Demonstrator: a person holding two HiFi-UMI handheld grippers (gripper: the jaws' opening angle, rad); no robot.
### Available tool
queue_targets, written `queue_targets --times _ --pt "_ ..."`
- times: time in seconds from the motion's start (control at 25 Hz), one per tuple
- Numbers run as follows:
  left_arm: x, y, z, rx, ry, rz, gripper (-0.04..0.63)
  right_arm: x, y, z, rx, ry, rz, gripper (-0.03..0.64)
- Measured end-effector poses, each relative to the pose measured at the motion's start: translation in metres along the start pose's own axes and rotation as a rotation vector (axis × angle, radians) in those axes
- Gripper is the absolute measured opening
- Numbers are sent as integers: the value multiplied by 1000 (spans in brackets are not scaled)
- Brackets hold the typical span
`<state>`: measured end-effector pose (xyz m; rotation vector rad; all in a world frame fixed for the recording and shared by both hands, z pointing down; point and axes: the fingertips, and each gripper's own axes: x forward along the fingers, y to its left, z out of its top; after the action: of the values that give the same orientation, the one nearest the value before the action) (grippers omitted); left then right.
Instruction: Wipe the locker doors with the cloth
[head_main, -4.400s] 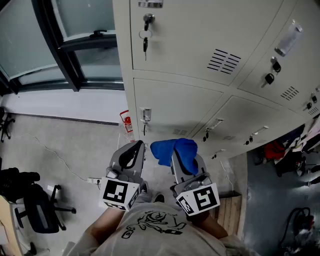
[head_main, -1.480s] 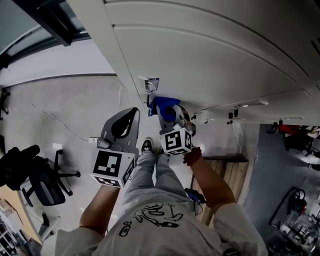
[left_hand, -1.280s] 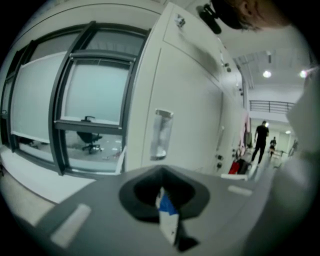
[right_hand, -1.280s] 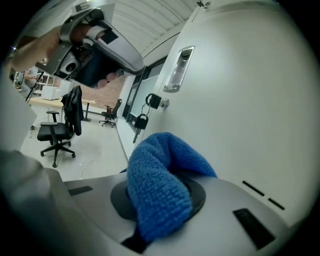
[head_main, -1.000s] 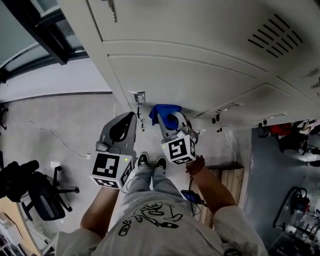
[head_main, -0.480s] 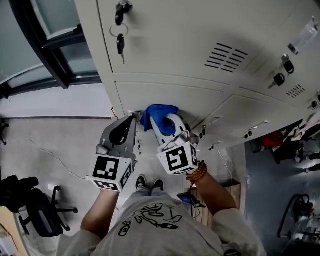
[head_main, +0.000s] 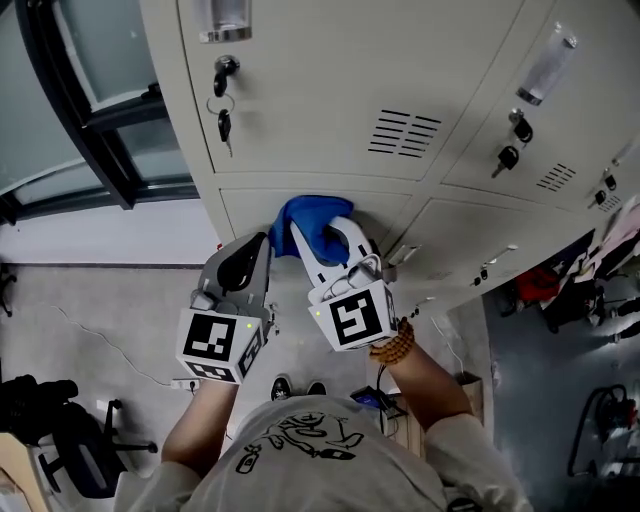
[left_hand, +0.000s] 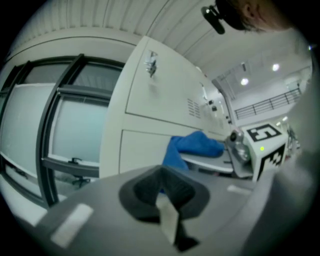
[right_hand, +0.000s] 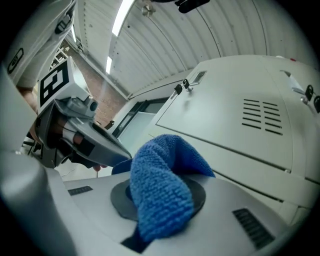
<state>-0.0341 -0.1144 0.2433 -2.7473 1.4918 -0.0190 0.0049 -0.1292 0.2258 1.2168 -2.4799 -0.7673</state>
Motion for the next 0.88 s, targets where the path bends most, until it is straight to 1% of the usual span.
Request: queue_targets --times 0.16,0.24,0.44,0.64,0.76,0.88 --pt "5 -9 9 11 -19 -21 3 -7 -18 15 11 -75 -37 23" --pt "8 -12 9 14 -19 -31 3 -11 -24 16 40 -87 -48 23" --pt "15 -18 1 7 0 -49 3 -20 -31 8 61 -111 -65 23" --pt "24 -22 -15 2 30 -64 3 -26 -26 -23 118 -102 -64 23" --pt "25 -23 -29 -8 56 -66 3 -28 -11 -47 116 -81 -48 23" --pt "26 -22 -46 -22 75 -66 3 -30 5 -69 118 -91 -42 23"
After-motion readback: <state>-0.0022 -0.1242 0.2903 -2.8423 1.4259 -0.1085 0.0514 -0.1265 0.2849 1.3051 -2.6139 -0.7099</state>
